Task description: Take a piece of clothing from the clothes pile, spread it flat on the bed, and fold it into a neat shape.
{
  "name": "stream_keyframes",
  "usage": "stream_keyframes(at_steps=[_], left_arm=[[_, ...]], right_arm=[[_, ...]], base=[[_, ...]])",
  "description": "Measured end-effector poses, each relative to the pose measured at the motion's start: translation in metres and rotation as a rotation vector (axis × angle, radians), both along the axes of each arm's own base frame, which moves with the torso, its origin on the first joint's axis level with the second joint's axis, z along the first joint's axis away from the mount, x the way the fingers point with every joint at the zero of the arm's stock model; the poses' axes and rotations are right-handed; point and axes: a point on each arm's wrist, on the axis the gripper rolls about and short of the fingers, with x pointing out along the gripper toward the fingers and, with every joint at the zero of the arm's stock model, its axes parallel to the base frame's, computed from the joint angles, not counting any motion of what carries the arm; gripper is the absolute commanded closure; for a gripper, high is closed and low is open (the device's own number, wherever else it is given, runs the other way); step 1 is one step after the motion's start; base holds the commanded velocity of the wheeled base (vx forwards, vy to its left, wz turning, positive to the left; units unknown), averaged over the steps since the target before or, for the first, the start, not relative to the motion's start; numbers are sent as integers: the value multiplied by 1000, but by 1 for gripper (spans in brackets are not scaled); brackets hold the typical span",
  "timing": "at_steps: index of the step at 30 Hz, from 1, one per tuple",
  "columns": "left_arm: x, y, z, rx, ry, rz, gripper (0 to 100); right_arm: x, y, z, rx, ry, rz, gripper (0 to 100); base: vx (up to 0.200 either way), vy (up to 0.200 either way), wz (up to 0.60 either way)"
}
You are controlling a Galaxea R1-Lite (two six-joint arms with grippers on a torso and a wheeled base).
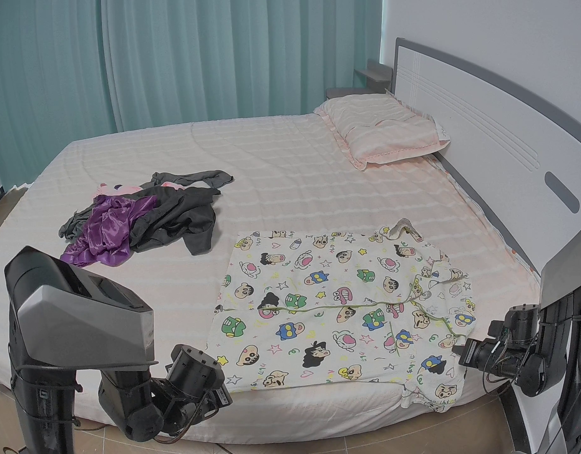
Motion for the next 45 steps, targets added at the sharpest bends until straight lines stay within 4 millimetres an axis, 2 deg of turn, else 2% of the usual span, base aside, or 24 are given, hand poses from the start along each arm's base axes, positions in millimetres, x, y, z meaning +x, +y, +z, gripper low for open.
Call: stream_keyframes(at_steps=[12, 13, 20, 27, 39, 45], left_arm=[[-7, -1, -2, 17, 22, -22, 100], [-7, -1, -2, 17, 22, -23, 0], [-8, -1, -2, 16, 22, -21, 0], [-8, 2, 6, 2, 3, -12, 0], [1, 13, 65, -166, -171, 38, 0], [10, 20, 81, -275, -214, 108, 0]], right_arm=[[-11, -6, -2, -63, 29, 38, 100], [-11, -6, -2, -63, 31, 38, 0], [-12, -8, -4, -65, 42, 28, 0], [-13, -18, 14, -66, -20, -22, 0], [-15, -23, 40, -72, -120, -51, 0], [-18, -21, 51, -73, -163, -48, 0]], base=[[0, 0, 0], [0, 0, 0], [0, 0, 0], [0, 0, 0], [0, 0, 0], [200, 0, 0]])
